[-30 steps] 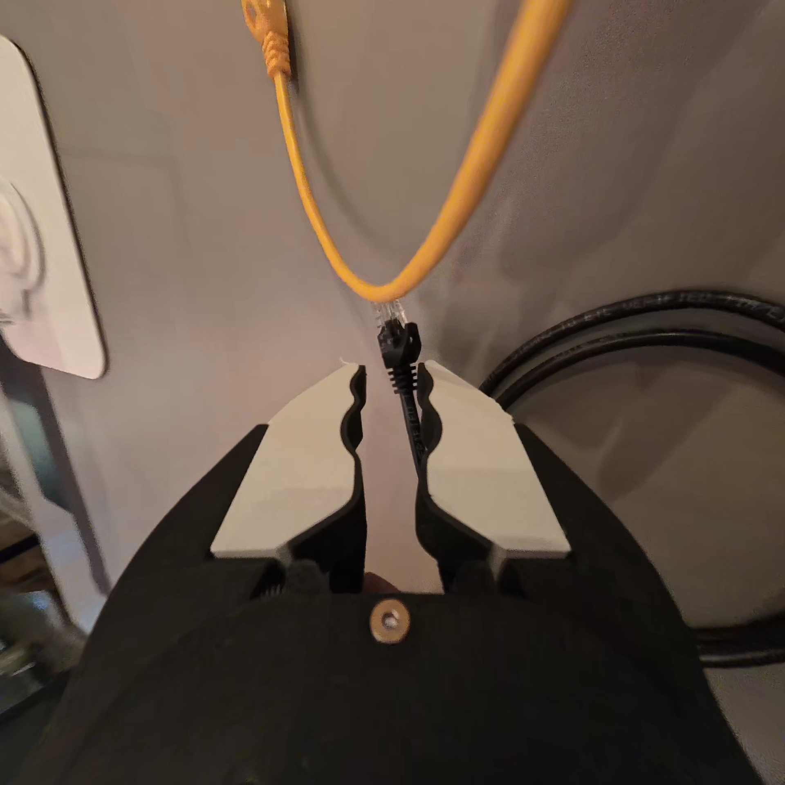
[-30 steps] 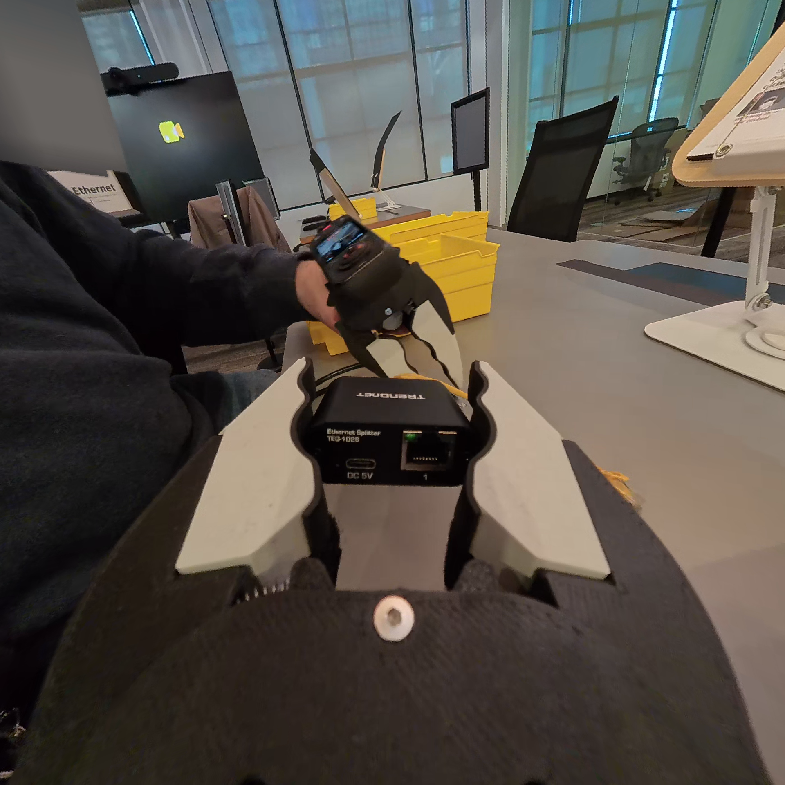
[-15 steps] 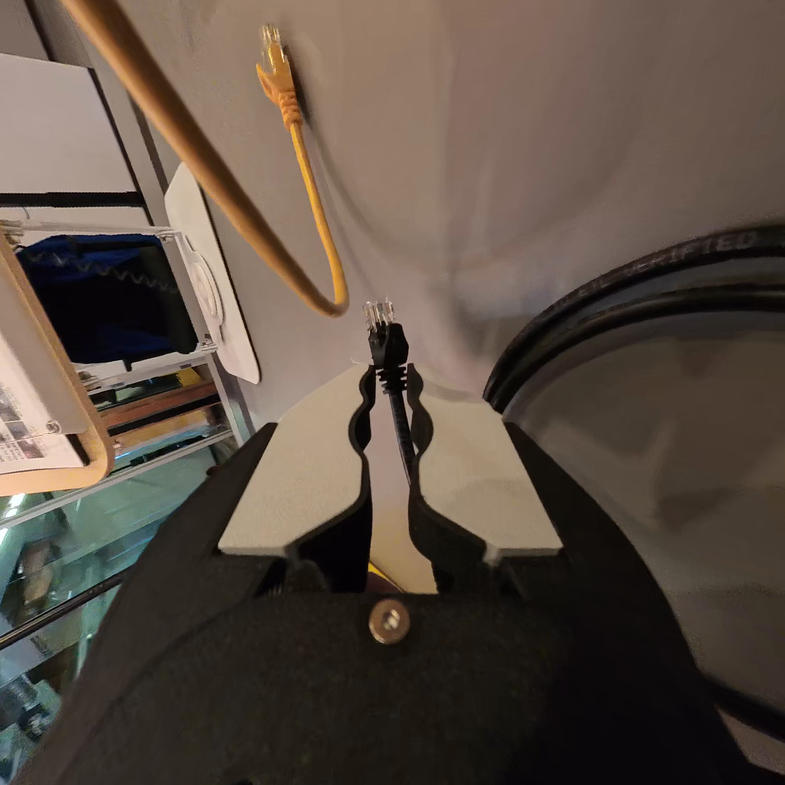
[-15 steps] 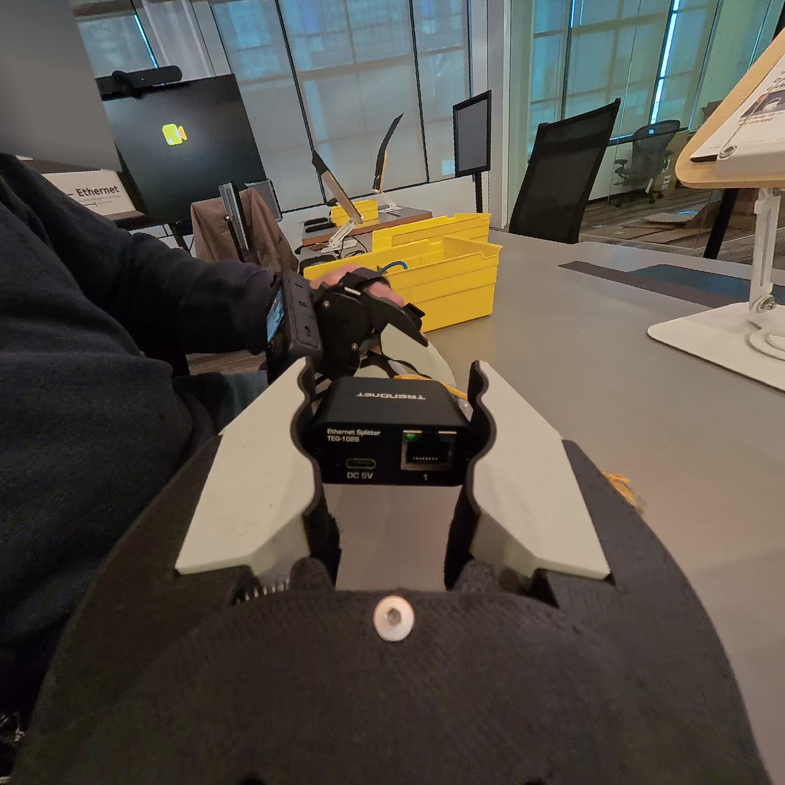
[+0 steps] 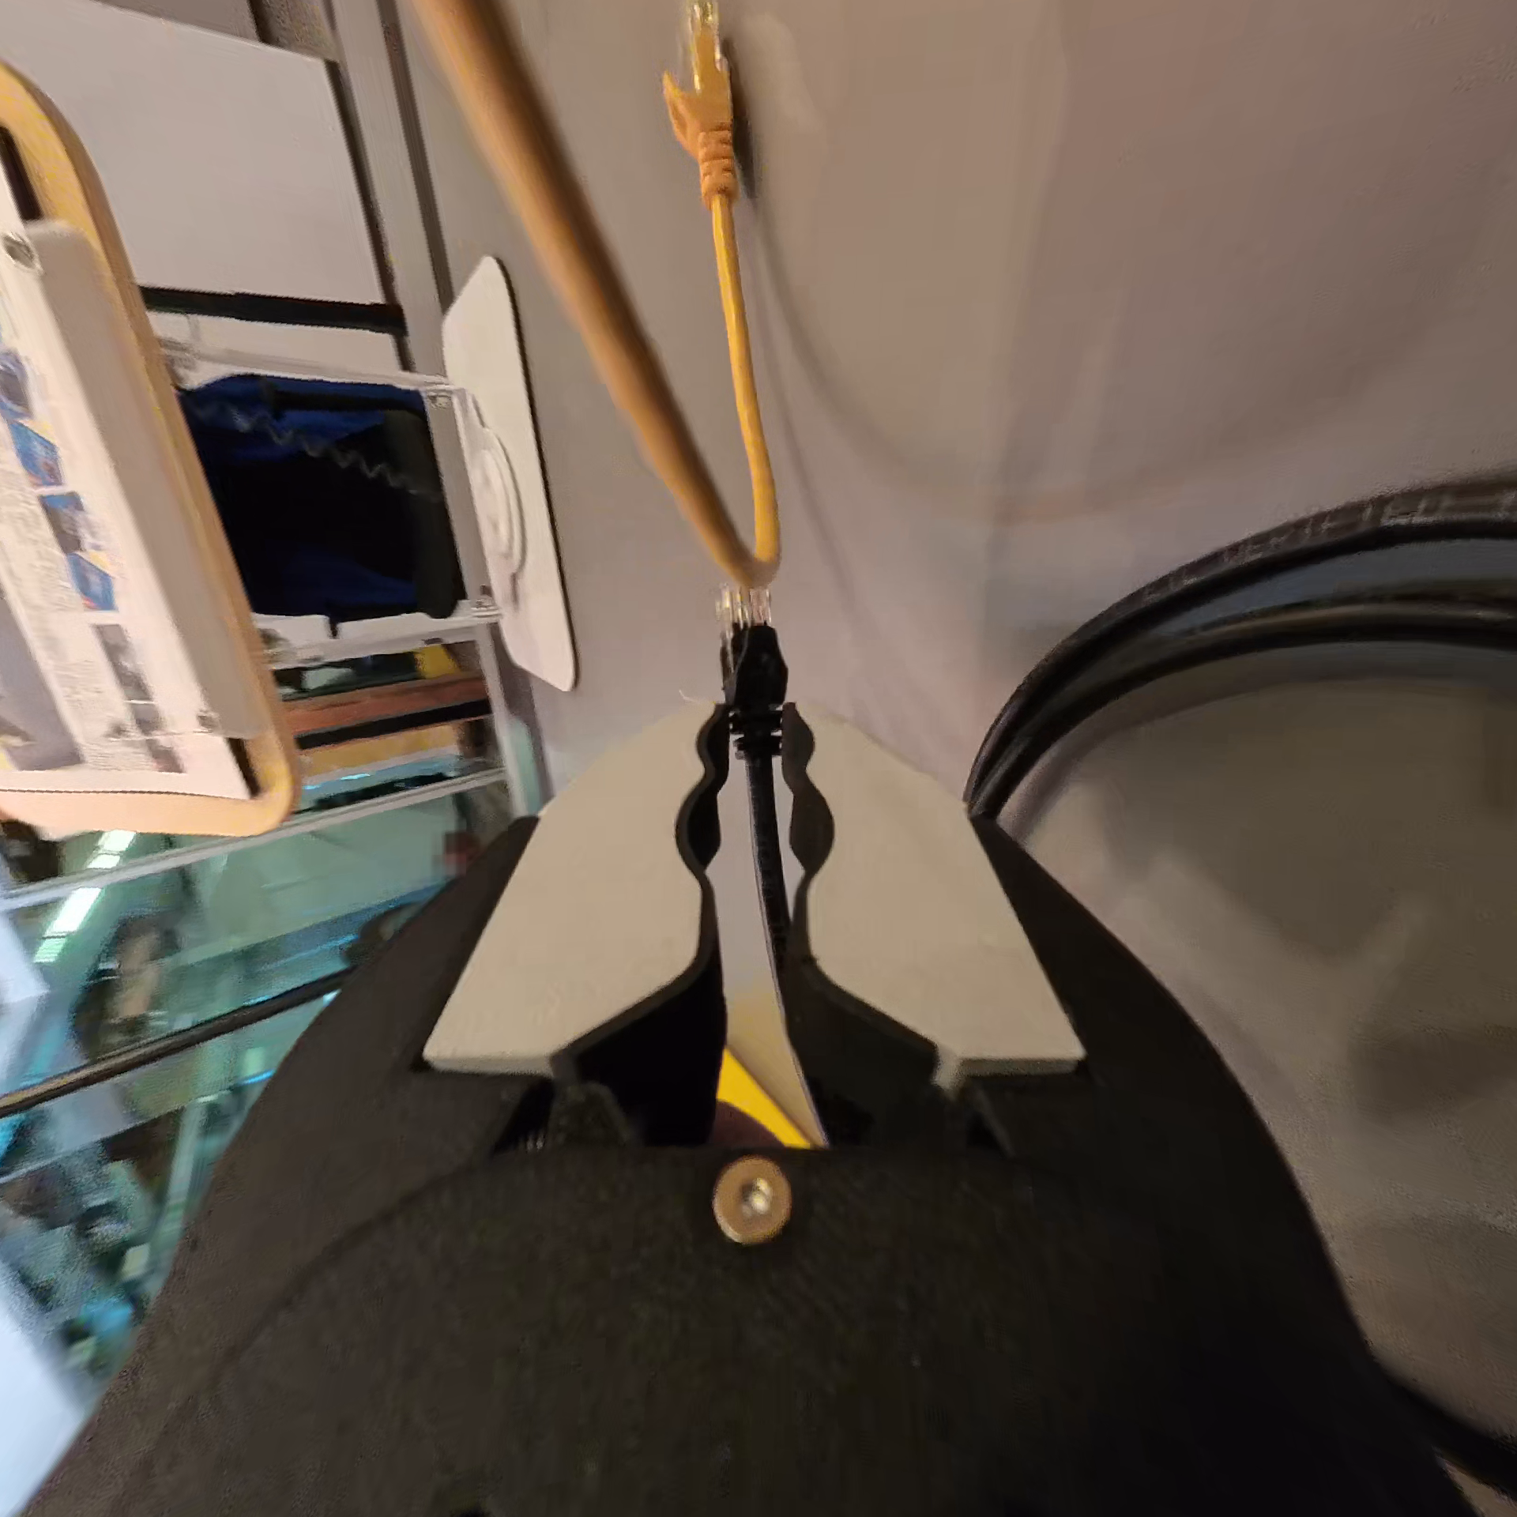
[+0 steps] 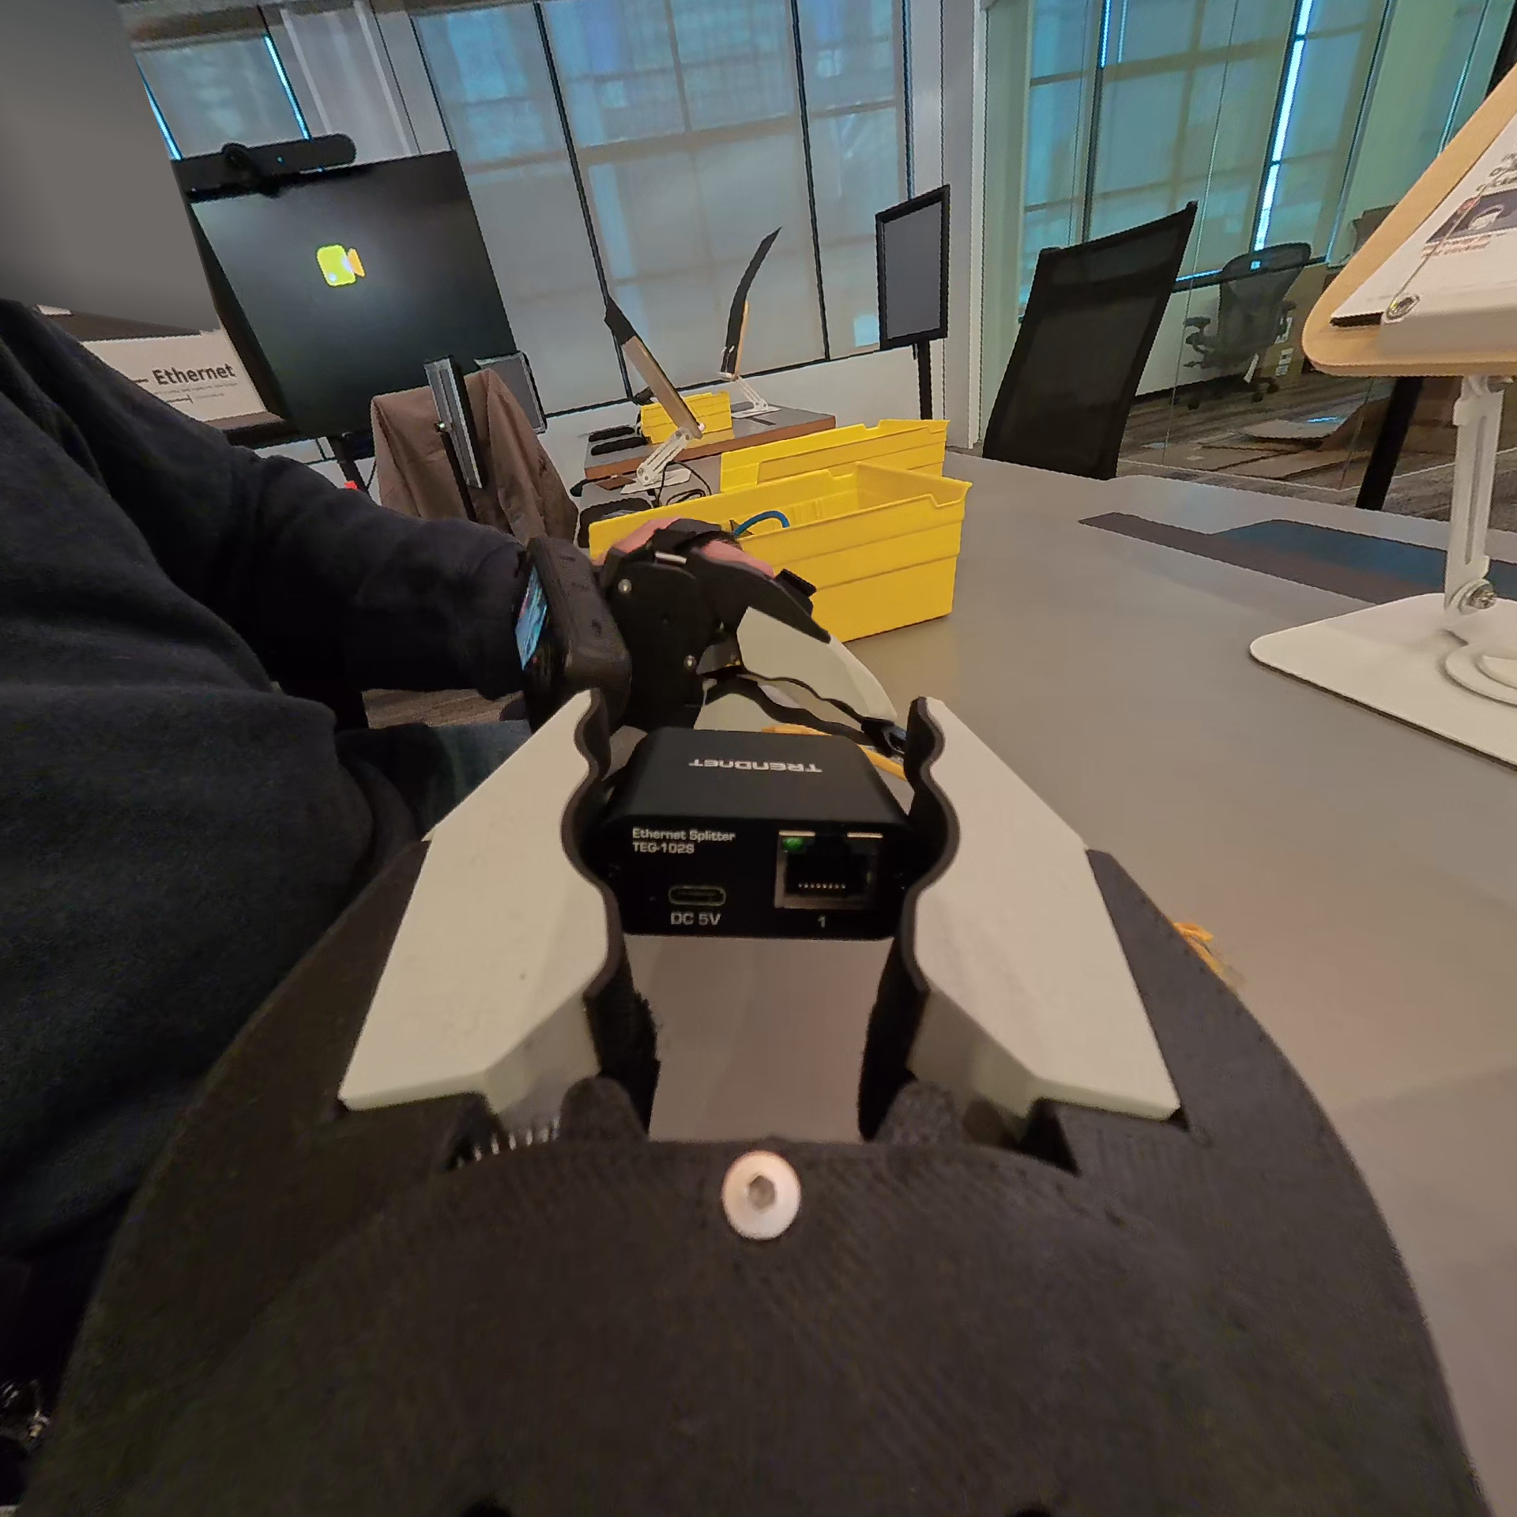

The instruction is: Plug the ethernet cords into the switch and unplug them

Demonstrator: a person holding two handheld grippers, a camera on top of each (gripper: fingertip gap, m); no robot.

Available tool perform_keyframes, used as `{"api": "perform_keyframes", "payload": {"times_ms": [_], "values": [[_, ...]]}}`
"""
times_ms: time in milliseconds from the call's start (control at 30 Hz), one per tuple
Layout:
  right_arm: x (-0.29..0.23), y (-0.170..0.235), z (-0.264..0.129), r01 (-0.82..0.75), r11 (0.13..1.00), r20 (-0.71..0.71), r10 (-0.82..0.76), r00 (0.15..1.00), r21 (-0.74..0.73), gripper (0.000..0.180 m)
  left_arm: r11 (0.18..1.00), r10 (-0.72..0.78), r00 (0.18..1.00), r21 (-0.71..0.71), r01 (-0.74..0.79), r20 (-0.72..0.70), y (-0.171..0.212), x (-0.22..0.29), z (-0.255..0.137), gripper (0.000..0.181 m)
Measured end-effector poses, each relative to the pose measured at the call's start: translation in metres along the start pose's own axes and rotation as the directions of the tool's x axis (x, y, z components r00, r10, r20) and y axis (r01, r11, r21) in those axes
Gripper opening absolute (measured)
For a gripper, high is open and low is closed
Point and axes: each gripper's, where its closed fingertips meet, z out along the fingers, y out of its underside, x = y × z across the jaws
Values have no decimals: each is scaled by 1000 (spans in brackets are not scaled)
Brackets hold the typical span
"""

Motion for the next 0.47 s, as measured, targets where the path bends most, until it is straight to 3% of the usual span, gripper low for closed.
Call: {"api": "perform_keyframes", "payload": {"times_ms": [100,233,467], "values": [[0,0,0,0,1000,0,0,1000,-1,72,979,-193,963,24,201,-186,-3,8,-2,12],[1,1,-1,2,1000,-5,-2,1000,-3,72,863,-451,784,17,506,-425,-9,6,-8,12],[4,3,1,12,1000,-17,-12,1000,-17,72,766,-465,580,25,642,-668,-19,-11,-40,12]]}}
